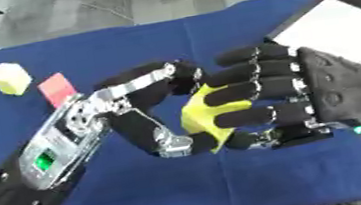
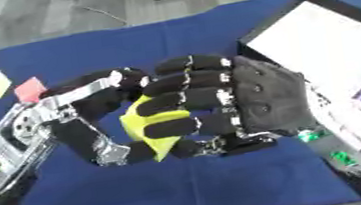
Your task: Pick up the objects with one hand, pass them to the other hand, and then place them into the box on the other side of the table.
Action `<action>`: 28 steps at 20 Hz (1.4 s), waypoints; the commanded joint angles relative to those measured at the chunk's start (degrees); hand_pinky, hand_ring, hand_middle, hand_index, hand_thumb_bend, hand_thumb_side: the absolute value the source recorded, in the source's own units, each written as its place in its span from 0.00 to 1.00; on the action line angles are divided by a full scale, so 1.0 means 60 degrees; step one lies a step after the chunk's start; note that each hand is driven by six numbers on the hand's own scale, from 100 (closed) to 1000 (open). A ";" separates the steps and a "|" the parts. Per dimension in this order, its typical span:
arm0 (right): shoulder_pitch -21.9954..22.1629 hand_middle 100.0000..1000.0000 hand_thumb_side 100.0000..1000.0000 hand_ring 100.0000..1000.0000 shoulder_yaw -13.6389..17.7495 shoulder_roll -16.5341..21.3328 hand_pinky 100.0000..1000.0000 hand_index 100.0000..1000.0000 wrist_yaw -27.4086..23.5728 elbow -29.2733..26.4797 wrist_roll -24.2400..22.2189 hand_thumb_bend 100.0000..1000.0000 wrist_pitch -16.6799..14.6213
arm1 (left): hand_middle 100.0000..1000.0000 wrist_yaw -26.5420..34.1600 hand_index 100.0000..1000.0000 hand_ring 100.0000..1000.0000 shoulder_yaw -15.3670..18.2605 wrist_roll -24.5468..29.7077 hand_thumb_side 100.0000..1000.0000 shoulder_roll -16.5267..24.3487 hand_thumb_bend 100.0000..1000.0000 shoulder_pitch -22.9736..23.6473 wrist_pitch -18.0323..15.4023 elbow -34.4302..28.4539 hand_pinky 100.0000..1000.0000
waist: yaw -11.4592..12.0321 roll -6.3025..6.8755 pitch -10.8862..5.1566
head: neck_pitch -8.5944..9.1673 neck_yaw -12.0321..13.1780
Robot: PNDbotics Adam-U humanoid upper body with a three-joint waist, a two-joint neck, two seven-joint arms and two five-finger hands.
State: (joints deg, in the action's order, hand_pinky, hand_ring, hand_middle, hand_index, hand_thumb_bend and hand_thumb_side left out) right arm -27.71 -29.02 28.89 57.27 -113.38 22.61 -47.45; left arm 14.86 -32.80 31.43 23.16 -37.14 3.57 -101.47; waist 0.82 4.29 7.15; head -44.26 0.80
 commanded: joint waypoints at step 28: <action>0.0013 0.75 0.00 0.76 -0.0047 -0.0042 0.82 0.78 0.1121 -0.0201 0.0756 0.10 0.0263 | 0.48 0.0600 0.47 0.52 -0.0287 0.0431 0.19 -0.0140 0.00 -0.0352 0.0482 -0.0559 0.74 | -0.0019 -0.0039 -0.0094 | 0.0024 -0.0077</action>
State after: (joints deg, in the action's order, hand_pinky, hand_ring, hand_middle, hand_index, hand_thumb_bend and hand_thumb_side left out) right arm -27.22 -29.73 28.22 64.19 -114.02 25.65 -45.11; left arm 17.95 -34.89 33.96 22.18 -38.11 6.39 -103.32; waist 0.74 4.23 7.16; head -44.26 0.43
